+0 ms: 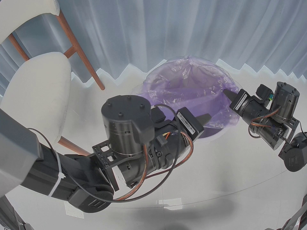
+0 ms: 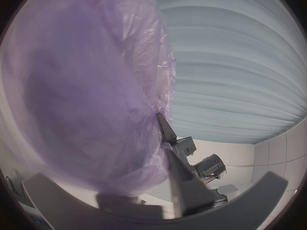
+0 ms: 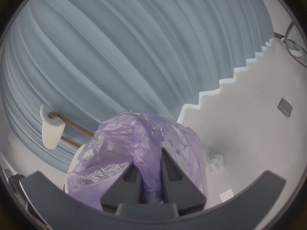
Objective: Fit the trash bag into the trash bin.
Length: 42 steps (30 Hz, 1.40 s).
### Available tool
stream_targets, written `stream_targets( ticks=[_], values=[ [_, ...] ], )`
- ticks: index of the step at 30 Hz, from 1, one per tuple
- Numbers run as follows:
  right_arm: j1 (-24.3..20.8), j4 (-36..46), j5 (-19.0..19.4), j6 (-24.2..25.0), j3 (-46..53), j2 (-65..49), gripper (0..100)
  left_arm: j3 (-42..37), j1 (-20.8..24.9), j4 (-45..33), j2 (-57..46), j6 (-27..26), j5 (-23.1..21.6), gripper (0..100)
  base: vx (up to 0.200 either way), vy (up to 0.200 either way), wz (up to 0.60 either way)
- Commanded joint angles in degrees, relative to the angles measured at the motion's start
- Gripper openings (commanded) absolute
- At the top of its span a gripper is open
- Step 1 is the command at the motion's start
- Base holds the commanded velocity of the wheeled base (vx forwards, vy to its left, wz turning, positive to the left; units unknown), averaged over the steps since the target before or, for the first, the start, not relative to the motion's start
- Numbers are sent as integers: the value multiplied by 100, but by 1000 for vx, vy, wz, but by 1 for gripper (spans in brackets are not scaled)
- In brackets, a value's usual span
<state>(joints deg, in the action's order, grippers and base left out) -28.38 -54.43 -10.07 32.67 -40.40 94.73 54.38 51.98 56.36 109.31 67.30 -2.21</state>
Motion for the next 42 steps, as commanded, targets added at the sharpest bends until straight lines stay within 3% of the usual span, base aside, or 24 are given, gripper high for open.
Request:
stream_targets(
  ticks=[1, 9, 15, 25, 42],
  values=[
    [8, 20, -4, -6, 6, 1, 0, -7, 49, -28, -50, -24, 1, 0, 0, 0, 0],
    [61, 38, -30, 2, -3, 72, 0, -77, 480, -125, -130, -534, 10, 0, 0, 0, 0],
    [96, 47, -65, 29, -65, 124, 0, -367, 875, -116, -77, -578, 10, 0, 0, 0, 0],
    [201, 47, -65, 90, -144, 98, 0, -1061, 840, -63, 2, -1211, -25, 0, 0, 0, 0],
    [201, 38, -65, 257, -144, 1, 0, -1079, 585, 341, 556, -1211, 98, 0, 0, 0, 0]
  ],
)
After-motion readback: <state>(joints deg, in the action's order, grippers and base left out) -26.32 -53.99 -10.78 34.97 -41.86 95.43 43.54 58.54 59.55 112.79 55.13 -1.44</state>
